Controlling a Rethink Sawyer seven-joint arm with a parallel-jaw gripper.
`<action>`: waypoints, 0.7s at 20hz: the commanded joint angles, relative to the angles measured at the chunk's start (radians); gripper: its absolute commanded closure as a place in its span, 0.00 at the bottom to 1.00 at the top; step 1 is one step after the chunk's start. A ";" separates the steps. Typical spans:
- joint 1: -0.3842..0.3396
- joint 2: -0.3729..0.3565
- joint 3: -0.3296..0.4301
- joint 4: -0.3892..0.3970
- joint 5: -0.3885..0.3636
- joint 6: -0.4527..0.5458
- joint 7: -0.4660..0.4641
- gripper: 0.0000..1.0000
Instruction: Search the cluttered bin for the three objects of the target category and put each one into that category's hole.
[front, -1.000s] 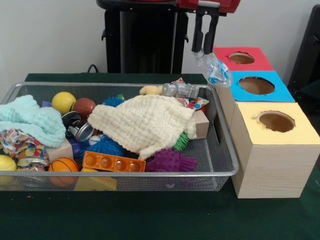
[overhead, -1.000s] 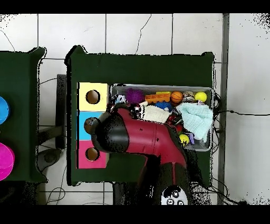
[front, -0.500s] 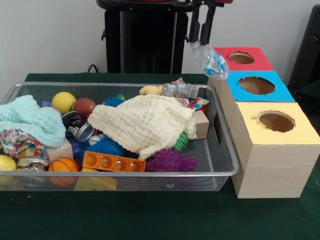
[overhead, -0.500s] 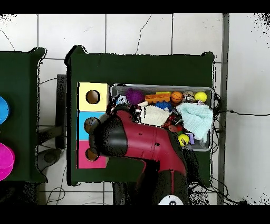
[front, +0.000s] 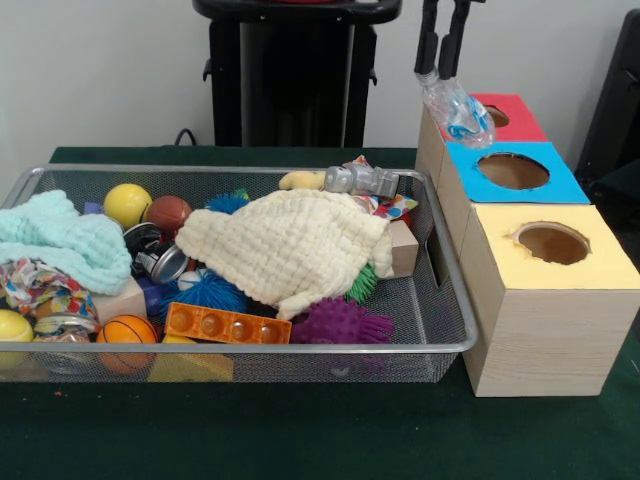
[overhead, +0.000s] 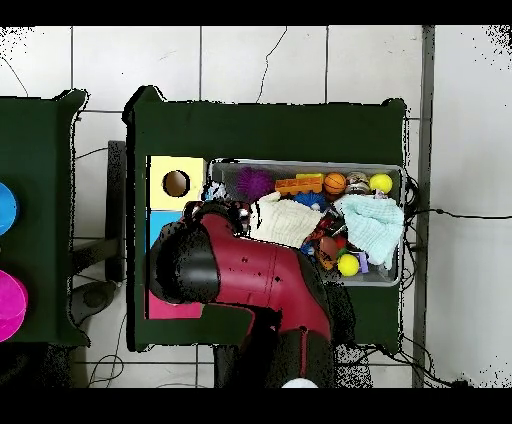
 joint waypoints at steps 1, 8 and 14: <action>0.009 0.044 -0.009 0.096 0.054 -0.002 0.287 1.00; 0.037 0.096 -0.024 0.109 0.073 -0.098 0.309 1.00; 0.077 0.129 -0.059 0.100 0.091 -0.117 0.326 1.00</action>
